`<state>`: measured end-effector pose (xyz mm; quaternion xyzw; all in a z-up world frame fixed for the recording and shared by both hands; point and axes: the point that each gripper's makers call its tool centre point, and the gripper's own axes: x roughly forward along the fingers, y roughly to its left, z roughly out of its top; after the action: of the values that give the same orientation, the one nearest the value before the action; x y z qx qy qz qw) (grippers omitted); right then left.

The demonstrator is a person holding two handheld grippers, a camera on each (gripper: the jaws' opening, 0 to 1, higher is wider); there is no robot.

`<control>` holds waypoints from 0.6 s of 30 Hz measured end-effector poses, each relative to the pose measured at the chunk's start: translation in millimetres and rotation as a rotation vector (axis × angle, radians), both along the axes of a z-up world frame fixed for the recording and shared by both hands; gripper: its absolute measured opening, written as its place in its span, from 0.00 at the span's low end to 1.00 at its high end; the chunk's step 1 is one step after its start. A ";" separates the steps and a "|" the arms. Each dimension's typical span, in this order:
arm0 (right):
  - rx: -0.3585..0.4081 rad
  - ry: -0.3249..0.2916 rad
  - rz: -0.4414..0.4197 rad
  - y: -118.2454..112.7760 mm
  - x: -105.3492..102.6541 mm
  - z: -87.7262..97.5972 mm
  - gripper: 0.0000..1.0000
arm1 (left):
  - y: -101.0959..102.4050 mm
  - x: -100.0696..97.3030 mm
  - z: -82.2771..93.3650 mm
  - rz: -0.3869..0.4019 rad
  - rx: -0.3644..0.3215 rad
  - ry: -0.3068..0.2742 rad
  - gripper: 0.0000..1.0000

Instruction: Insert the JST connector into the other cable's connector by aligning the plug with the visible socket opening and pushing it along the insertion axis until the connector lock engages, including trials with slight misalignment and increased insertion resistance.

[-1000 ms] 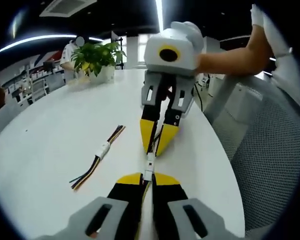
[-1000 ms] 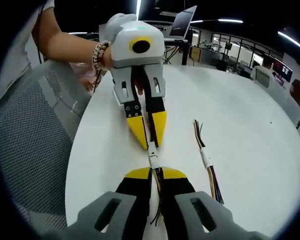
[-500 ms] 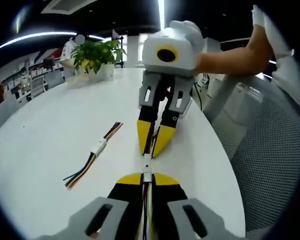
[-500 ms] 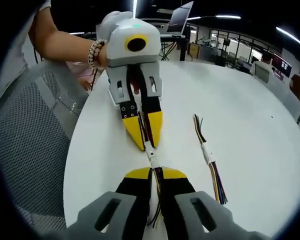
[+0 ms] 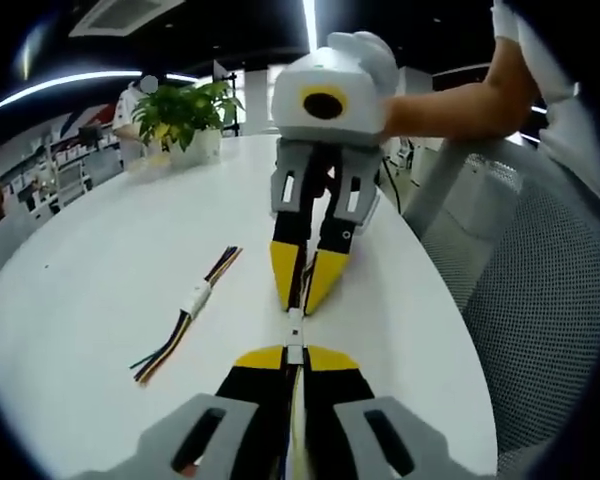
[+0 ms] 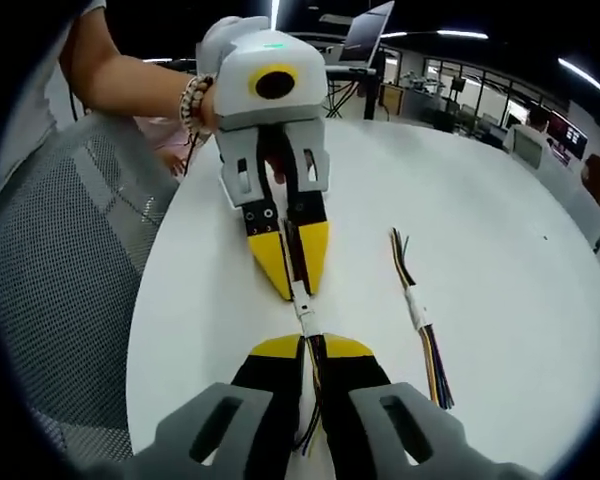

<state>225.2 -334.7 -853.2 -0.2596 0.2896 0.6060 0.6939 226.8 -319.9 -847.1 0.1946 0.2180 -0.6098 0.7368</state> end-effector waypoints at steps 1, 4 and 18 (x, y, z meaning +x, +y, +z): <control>0.003 0.001 0.000 0.3 -0.4 0.5 0.03 | 0.1 0.5 -0.1 -0.003 0.007 -0.010 0.00; -0.002 -0.001 0.012 1.1 -2.6 1.5 0.03 | 1.1 -0.6 0.3 -0.011 0.016 -0.018 0.00; 0.079 -0.004 -0.012 3.4 1.4 26.4 0.02 | 6.0 5.4 21.9 -0.005 -0.039 -0.040 0.00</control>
<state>226.6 -331.3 -826.8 -0.2316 0.2654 0.6124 0.7078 232.2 -313.9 -825.2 0.1927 0.1906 -0.6116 0.7433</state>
